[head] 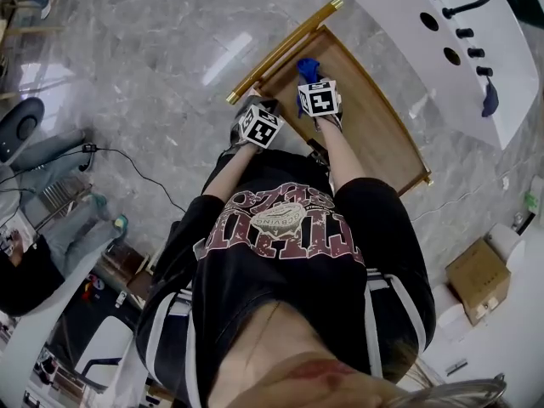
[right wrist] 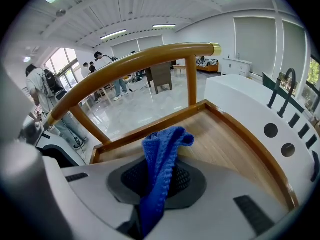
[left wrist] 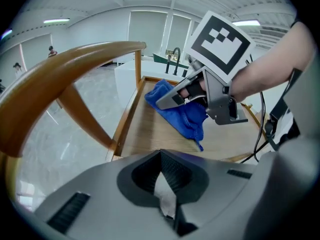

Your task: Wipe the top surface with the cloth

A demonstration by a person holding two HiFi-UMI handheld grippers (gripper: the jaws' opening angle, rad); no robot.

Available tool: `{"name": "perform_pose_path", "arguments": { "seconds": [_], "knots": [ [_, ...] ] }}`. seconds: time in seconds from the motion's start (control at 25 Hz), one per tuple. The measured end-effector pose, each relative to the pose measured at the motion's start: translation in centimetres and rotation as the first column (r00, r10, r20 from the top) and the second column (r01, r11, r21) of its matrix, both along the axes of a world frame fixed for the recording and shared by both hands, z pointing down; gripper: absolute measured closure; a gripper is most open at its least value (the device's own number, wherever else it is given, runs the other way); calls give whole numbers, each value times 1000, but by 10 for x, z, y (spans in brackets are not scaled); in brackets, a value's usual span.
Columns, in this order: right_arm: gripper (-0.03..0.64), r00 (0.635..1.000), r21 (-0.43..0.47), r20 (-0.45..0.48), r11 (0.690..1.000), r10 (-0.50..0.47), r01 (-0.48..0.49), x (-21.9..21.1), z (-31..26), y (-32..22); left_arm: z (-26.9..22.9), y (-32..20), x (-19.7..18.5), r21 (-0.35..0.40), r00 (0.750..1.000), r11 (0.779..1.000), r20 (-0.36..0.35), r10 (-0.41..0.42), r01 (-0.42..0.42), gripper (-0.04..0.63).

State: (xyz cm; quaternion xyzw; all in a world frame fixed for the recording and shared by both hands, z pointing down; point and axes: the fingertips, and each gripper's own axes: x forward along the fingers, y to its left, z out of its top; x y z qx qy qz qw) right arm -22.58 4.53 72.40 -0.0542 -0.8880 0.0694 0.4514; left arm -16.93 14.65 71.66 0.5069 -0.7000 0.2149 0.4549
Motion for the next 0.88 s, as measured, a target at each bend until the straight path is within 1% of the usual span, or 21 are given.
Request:
{"name": "perform_pose_path", "arguments": {
  "seconds": [0.32,0.36,0.48,0.6,0.64,0.68,0.76,0.84,0.88],
  "knots": [
    [552,1000,-9,1,1000,-17,17,-14,0,12,0,0,-8,5,999,999,-14,-40,40,546],
    [552,1000,-30,-6,999,-18,18,-15,0,14,0,-1,-8,7,999,999,-17,-46,46,546],
    [552,999,-155,-4,987,-32,31,-20,-4,29,-3,-3,-9,20,998,998,-17,-61,62,546],
    [552,999,-213,37,977,4,4,-26,-13,37,-5,-2,-9,27,998,997,-10,-68,68,546],
    [552,999,-252,33,968,30,-21,-26,-12,40,-5,-2,-9,29,997,997,-9,-71,71,546],
    [552,998,-304,22,951,61,-52,-26,-10,42,-5,-1,-9,31,997,997,-9,-74,74,546],
    [552,993,-408,-4,906,116,-108,-25,-8,48,-5,1,-10,31,997,997,-6,-77,77,546],
    [552,991,-478,-17,869,133,-125,-24,-7,57,-4,4,-10,25,997,997,-7,-78,78,546],
    [552,991,-494,-15,861,131,-121,-24,-6,61,-3,7,-11,21,997,997,-8,-79,79,546]
  ]
}}
